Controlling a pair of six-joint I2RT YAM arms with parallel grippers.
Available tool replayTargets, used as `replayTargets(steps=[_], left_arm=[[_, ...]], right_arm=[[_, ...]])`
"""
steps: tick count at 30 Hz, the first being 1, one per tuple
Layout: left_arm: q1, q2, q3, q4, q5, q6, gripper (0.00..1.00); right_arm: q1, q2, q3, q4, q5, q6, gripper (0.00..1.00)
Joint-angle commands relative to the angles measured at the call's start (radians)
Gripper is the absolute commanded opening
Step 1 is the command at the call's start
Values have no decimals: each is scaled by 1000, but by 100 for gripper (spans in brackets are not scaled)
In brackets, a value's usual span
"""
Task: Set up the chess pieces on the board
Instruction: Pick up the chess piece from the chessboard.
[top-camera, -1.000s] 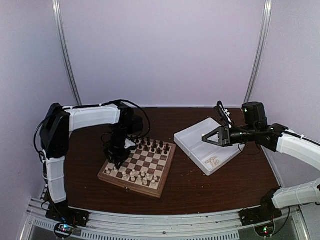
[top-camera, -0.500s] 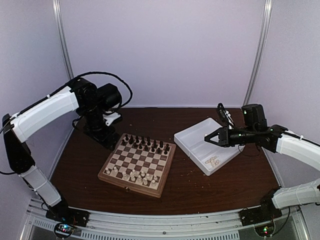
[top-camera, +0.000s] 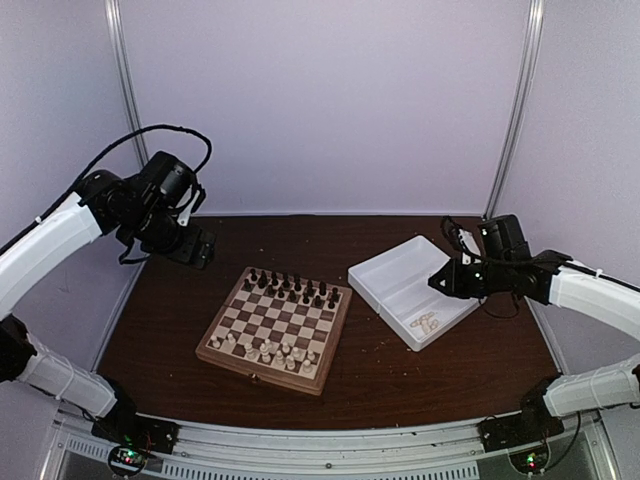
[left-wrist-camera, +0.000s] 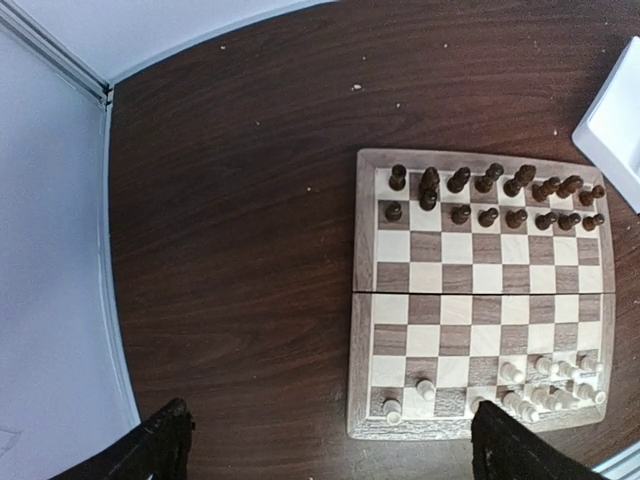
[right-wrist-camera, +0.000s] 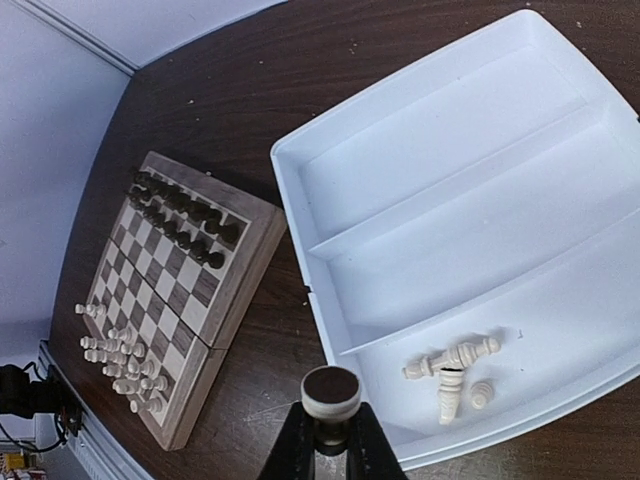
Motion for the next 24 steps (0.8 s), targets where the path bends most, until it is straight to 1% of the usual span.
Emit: replayTargets(steps=[1, 4, 8, 12, 15, 16, 19, 24], left_arm=[[1, -40, -18, 68, 30, -43, 98], [1, -70, -70, 54, 62, -98, 97], [0, -156, -197, 165, 140, -115, 91], [0, -254, -284, 216, 207, -164, 90], [0, -249, -250, 153, 267, -204, 91], [0, -240, -235, 129, 285, -205, 91], [0, -205, -194, 84, 313, -185, 97], [0, -141, -162, 46, 315, -142, 98]], right_arm=[[-5, -28, 13, -84, 128, 7, 0], [-6, -34, -14, -75, 141, -26, 0], [-6, -48, -100, 30, 150, -71, 0], [-6, -76, -119, 38, 169, -100, 0], [-6, -67, -81, -18, 172, -126, 0], [-6, -59, -80, -13, 167, -144, 0], [-6, -29, -82, 27, 176, -200, 0], [-8, 36, -49, 48, 189, -255, 0]])
